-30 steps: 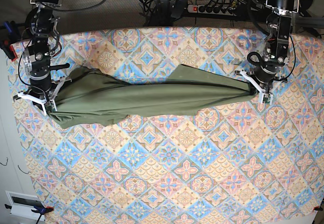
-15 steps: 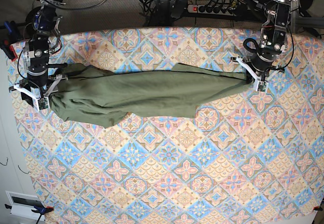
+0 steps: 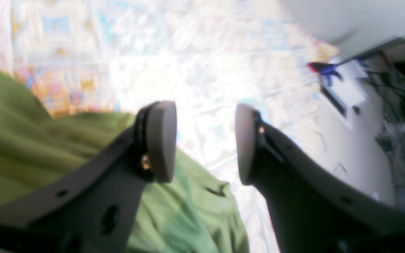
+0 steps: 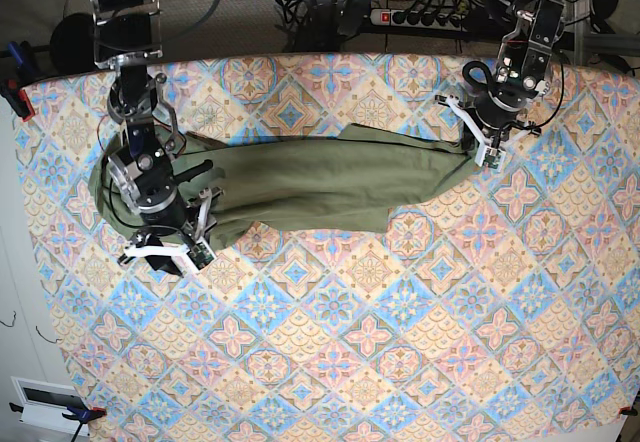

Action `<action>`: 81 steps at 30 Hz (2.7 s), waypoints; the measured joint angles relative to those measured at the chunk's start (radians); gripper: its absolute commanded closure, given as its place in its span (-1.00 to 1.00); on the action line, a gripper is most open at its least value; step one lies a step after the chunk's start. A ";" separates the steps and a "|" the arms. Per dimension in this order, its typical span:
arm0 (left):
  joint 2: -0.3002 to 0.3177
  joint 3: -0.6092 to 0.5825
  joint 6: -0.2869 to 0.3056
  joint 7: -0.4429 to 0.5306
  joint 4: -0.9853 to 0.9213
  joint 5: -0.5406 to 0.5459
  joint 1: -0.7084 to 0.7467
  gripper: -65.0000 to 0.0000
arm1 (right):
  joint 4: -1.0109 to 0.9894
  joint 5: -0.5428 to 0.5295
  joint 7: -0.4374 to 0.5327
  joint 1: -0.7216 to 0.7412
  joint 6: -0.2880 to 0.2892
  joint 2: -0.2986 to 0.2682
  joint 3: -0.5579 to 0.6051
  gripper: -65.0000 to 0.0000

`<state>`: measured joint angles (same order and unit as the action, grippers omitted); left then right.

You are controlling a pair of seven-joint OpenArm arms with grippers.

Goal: Layout the t-shirt on the table in an organized manner, then fold the t-shirt properly
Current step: 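Hold the stretched t-shirt with both grippers and raise it high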

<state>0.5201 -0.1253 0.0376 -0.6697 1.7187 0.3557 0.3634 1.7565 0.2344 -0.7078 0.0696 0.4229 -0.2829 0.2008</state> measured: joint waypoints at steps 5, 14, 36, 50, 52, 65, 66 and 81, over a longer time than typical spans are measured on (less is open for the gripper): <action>0.004 0.002 -0.004 0.000 0.003 -0.002 0.013 1.00 | -0.164 -0.004 0.004 0.116 0.176 0.000 0.067 0.21; 0.001 0.002 -0.004 0.000 0.006 -0.001 0.013 1.00 | -0.423 -0.003 0.001 0.315 0.190 -0.081 0.273 0.20; 0.001 0.002 -0.005 0.000 0.006 -0.001 0.012 1.00 | -0.734 -0.027 0.124 0.406 0.284 -0.086 0.351 0.20; 0.000 0.002 -0.005 0.000 0.006 -0.001 0.014 1.00 | -0.876 -0.032 0.193 0.565 0.303 -0.106 0.734 0.21; 0.000 0.002 -0.006 0.000 0.006 -0.001 0.014 1.00 | -0.892 -0.033 0.204 0.584 0.307 -0.106 0.776 0.25; 0.000 0.002 -0.005 0.000 0.006 -0.001 0.013 1.00 | -0.913 -0.055 0.268 0.607 0.320 -0.122 0.851 0.94; -0.002 0.002 -0.004 0.000 0.006 -0.001 0.014 1.00 | -0.914 -0.055 0.266 0.611 0.327 -0.122 0.852 0.97; -0.003 0.087 -0.007 0.002 0.085 -0.001 0.000 1.00 | -0.364 -0.004 0.033 0.298 0.283 -0.208 0.287 0.97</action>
<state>0.5171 -0.0383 0.0307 -0.6682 1.8034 0.3546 0.3637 1.3922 0.2306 -0.6750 0.3676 0.7059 -0.4904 0.4881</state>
